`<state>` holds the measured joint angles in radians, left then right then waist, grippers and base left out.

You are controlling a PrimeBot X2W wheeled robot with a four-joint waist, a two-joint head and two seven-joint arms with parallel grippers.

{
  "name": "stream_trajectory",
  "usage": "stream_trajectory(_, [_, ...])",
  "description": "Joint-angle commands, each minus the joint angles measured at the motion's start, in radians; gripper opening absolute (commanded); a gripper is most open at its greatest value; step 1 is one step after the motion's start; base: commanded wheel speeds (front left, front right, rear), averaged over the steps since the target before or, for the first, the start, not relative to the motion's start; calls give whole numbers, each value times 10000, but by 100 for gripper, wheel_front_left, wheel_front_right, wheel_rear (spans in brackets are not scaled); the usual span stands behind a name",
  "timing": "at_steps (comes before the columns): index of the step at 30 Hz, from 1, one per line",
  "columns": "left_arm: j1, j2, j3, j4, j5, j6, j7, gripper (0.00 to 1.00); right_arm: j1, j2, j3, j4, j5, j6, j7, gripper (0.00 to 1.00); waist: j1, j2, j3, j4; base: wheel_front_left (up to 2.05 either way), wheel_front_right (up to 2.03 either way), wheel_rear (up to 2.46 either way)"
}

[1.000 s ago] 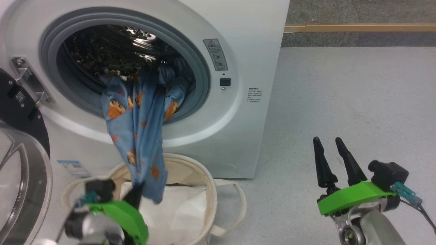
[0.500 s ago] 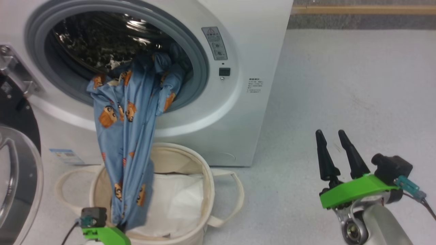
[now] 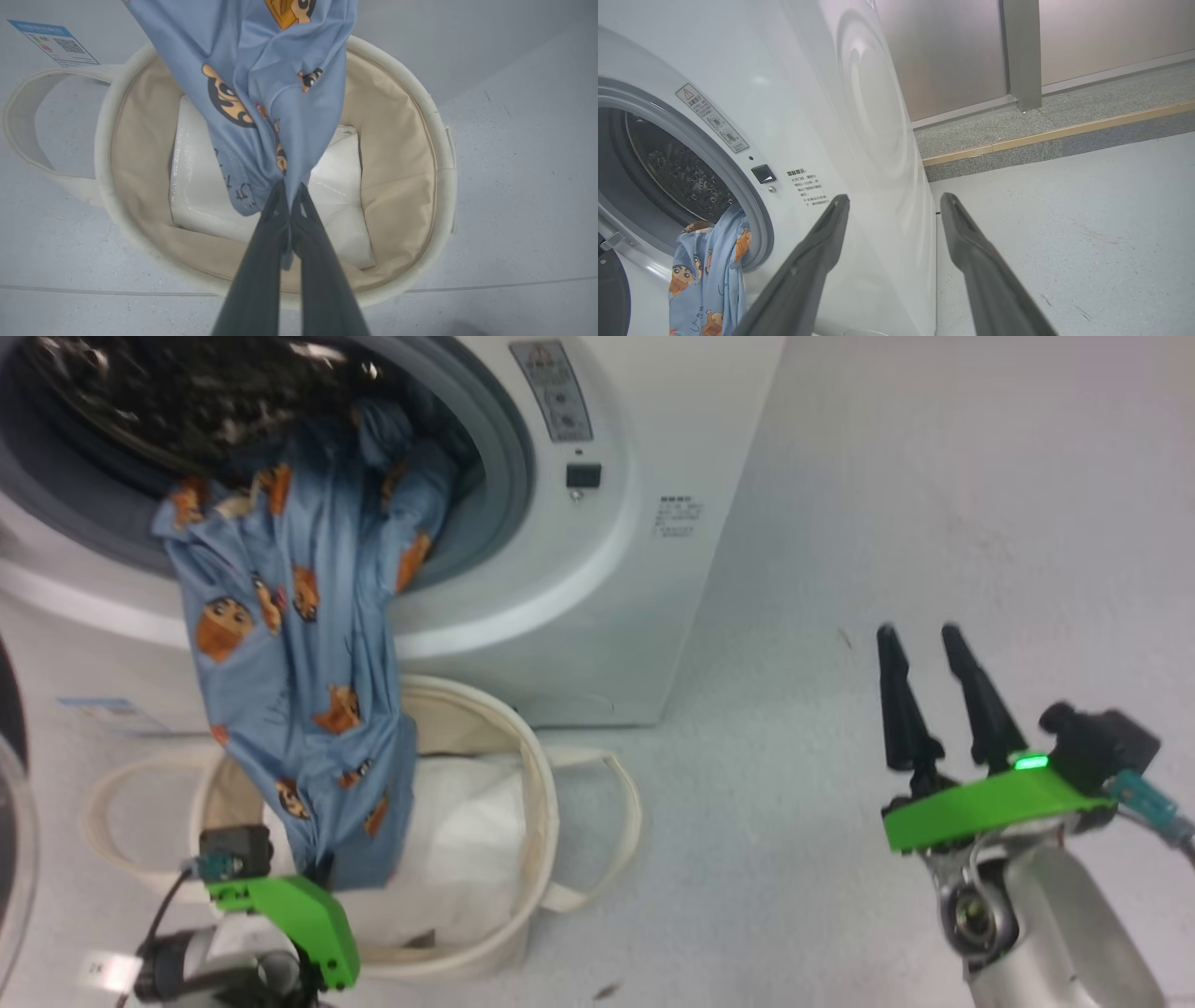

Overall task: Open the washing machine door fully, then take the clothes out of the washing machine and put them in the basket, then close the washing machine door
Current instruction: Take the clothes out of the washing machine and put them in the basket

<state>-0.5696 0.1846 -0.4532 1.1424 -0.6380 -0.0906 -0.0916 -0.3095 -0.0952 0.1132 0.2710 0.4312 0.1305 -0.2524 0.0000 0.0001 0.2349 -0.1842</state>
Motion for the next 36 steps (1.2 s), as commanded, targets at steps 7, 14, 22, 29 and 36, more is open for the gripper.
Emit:
stream_trajectory(7, [-1293,269,448,992,-318,-188,-243,0,-622,-17,53,-801,-212,2,-93,100,0,-1,1461,-403,0,0,0])
stream_trajectory(14, [-1377,636,637,1357,-568,-191,-232,0,-794,74,-125,-981,-262,2,-93,100,0,-1,1845,-924,0,0,0])
stream_trajectory(22, [-1288,725,665,1446,-650,14,-343,60,-689,106,-378,-998,-289,2,-94,100,0,-1,1762,-1063,0,0,0])
stream_trajectory(29, [-1194,639,624,1470,-684,90,-598,100,-615,36,-361,-873,-328,2,-94,100,0,-1,1354,-807,0,0,0])
stream_trajectory(36, [-1423,711,858,1334,-846,34,-1492,100,-340,-37,-311,-603,-313,2,-94,100,0,-1,571,-303,0,0,0])
